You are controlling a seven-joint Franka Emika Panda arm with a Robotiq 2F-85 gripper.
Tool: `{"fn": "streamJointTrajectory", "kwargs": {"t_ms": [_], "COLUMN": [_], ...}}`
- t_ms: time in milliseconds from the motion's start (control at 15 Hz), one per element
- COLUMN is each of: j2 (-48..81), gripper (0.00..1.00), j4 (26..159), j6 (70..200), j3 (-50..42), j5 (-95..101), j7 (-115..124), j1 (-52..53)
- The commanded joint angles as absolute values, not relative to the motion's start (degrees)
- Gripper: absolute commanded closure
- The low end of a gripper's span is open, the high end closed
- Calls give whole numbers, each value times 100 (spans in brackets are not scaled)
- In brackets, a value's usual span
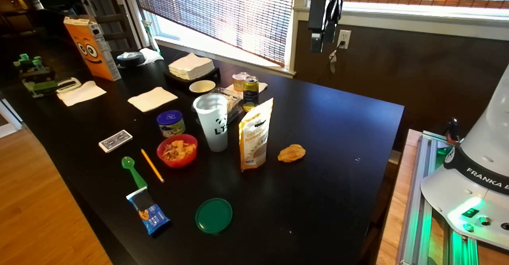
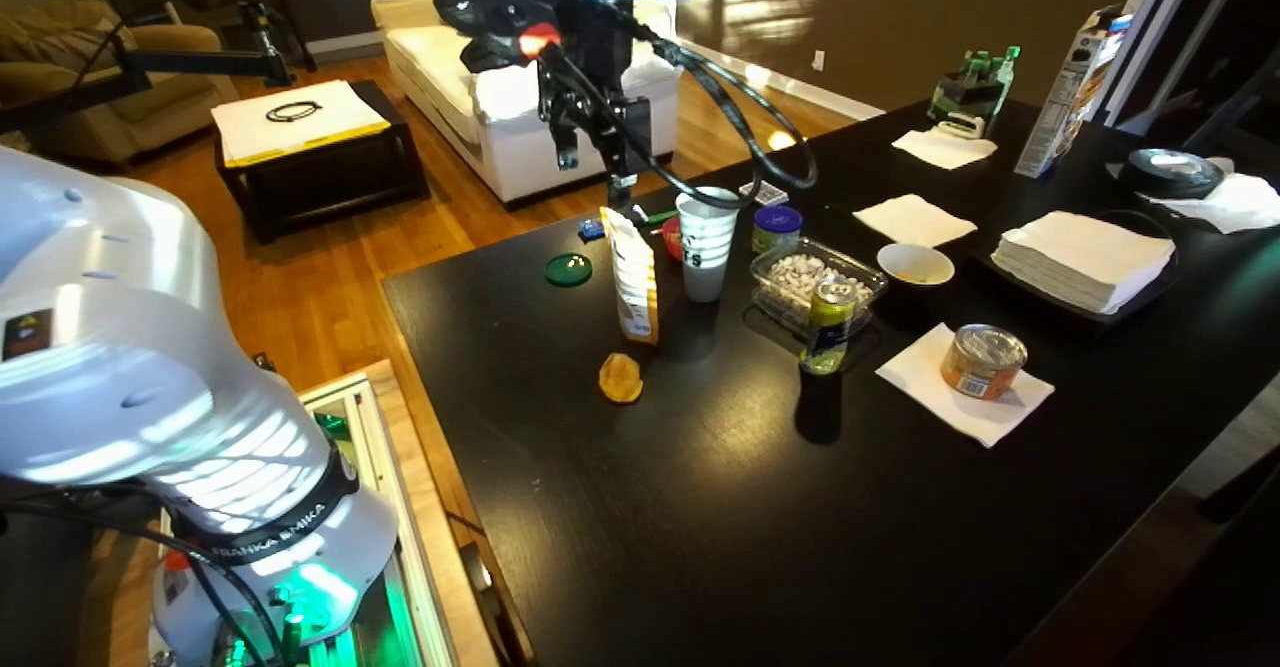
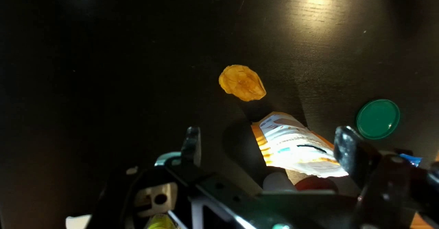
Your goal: Put the yellow object inside the white and yellow packet.
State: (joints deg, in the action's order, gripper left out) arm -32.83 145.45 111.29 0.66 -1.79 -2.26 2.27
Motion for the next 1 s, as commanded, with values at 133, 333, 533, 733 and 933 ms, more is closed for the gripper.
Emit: {"fn": "streamJointTrajectory", "kwargs": {"t_ms": [133,333,533,733,933], "j2": [-2896,-2745,-2660,-2615,-2616], "gripper": [0,0,0,0,0], "j4": [14945,15469,16073,15829,15745], "j6": [12259,12886,13620,13276,13262], "j3": [442,443,297,360,359], "j5": [428,767,848,724,724], "j7": [-777,-1303,-1838,-1541,-1541], "j1": [518,645,744,694,693]}}
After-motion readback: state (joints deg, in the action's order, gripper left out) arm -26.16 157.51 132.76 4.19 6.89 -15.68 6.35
